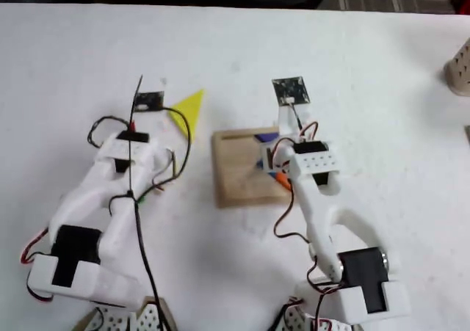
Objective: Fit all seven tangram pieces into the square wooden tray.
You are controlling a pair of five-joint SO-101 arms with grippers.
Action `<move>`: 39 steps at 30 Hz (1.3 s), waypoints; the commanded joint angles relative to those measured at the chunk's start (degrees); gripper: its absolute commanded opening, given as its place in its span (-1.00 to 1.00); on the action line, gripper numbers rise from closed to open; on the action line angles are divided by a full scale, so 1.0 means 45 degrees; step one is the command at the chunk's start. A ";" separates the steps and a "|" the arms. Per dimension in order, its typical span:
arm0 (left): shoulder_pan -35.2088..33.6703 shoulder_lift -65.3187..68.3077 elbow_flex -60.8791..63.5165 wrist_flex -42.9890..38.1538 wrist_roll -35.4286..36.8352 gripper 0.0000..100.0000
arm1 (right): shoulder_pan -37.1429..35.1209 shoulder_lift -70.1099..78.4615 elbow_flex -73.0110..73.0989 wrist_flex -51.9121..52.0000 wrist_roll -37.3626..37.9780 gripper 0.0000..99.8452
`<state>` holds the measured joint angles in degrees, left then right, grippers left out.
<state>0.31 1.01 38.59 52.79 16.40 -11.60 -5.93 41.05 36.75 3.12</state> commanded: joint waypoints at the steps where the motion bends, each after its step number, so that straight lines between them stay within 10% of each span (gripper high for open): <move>1: 0.0205 -0.0322 -0.0488 -0.0684 -0.0156 -0.96 | 0.0361 -0.0264 -0.0508 -0.0010 0.0137 -0.97; 25: 0.6300 0.0049 -0.3028 -0.3673 -0.6701 -0.96 | 0.3136 -0.3526 0.2618 -0.0283 0.0098 -0.97; 39: 0.6339 0.2510 -0.2950 -0.5333 -0.9631 -0.67 | 0.3018 -0.3526 0.2618 -0.0303 0.0137 -0.97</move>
<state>29.05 14.73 27.69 28.09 -26.33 1.67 -19.38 53.10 36.57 3.12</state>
